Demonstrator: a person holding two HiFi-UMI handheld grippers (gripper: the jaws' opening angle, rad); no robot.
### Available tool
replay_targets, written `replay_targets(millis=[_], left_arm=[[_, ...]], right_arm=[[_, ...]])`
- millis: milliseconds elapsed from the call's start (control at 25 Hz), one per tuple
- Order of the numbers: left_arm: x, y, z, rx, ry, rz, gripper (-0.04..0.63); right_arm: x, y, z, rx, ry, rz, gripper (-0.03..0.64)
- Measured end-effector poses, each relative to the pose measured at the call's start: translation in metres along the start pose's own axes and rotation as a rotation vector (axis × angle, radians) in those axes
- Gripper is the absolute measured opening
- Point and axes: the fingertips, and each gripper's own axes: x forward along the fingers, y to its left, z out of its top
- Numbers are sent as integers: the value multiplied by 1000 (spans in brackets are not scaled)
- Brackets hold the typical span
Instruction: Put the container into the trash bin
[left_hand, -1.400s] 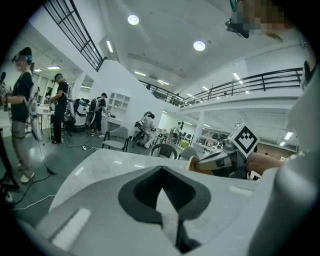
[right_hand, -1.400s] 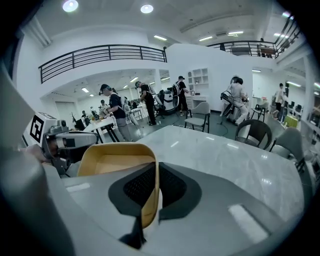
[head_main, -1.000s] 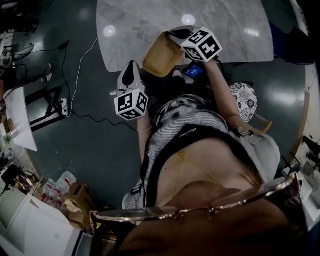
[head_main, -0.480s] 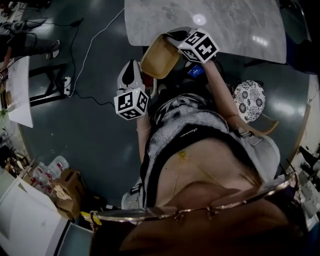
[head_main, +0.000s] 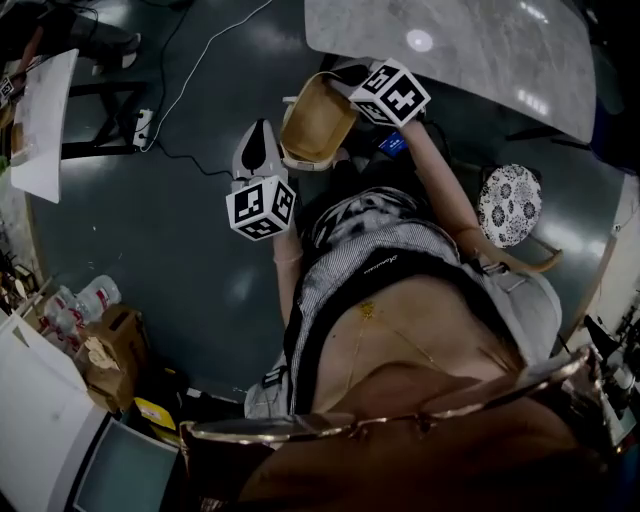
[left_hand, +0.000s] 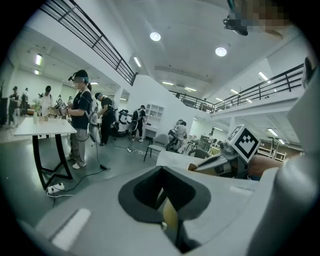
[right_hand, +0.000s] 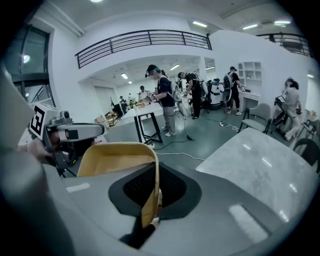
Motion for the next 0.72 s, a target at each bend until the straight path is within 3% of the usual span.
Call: replay_targets(millis=[280,720], left_arm=[[-25,35,0,-34,-32,73,0],[-46,65,-2,-46,-34,134,0]], right_arm=[[41,44,6,-80,69,80,34],[72,68,2,-116,127,124,37]])
